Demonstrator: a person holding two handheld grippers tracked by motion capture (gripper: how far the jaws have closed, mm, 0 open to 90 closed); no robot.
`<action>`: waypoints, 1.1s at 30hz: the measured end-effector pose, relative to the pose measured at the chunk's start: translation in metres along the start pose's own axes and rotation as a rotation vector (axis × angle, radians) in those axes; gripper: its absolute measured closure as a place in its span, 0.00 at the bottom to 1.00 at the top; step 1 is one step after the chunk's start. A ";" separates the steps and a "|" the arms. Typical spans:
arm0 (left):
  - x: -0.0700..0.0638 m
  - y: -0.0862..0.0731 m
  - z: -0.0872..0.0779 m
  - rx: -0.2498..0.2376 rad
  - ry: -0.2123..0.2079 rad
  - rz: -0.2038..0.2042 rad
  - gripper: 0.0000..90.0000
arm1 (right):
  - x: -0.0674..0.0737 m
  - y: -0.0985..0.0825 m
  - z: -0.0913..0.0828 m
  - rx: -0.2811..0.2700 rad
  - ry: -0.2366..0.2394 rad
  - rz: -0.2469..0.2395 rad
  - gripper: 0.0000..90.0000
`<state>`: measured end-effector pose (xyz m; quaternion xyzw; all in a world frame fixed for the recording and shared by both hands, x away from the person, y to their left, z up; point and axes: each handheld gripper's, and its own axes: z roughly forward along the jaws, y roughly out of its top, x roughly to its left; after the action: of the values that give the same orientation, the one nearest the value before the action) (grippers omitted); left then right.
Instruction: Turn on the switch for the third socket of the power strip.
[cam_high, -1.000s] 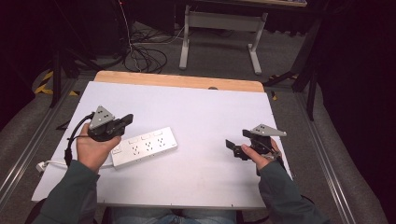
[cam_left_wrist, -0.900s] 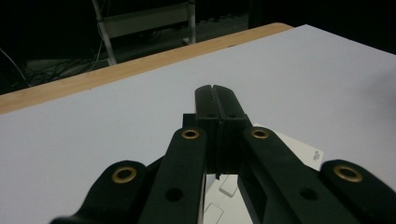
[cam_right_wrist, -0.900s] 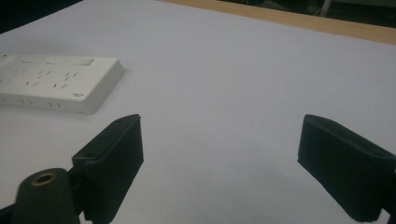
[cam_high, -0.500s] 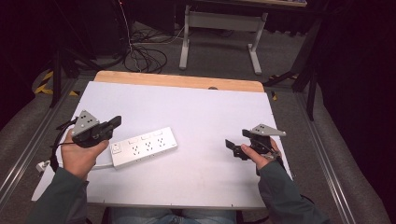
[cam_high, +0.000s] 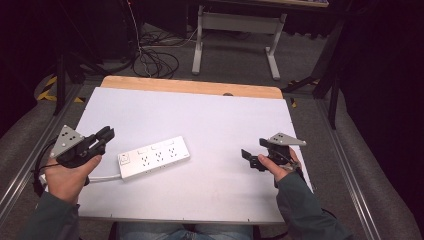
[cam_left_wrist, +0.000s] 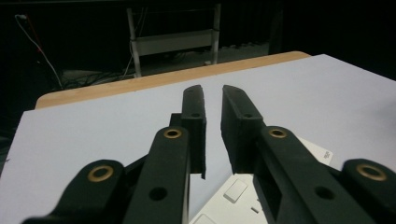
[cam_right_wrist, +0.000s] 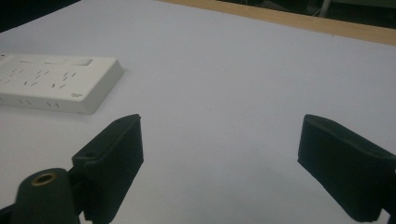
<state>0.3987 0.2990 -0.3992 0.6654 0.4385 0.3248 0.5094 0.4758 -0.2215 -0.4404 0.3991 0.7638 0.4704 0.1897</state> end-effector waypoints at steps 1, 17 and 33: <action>0.001 -0.001 -0.001 -0.001 0.004 -0.002 0.86 | 0.000 0.000 0.000 0.000 0.000 0.000 0.16; 0.013 -0.010 -0.014 -0.023 0.081 -0.049 0.62 | 0.000 0.000 0.000 0.001 -0.002 0.003 0.16; 0.020 -0.013 -0.022 -0.034 0.115 -0.090 0.39 | 0.000 0.000 -0.001 -0.001 0.000 0.003 0.16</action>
<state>0.3843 0.3271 -0.4057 0.6167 0.4910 0.3465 0.5085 0.4756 -0.2221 -0.4401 0.4004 0.7629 0.4710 0.1892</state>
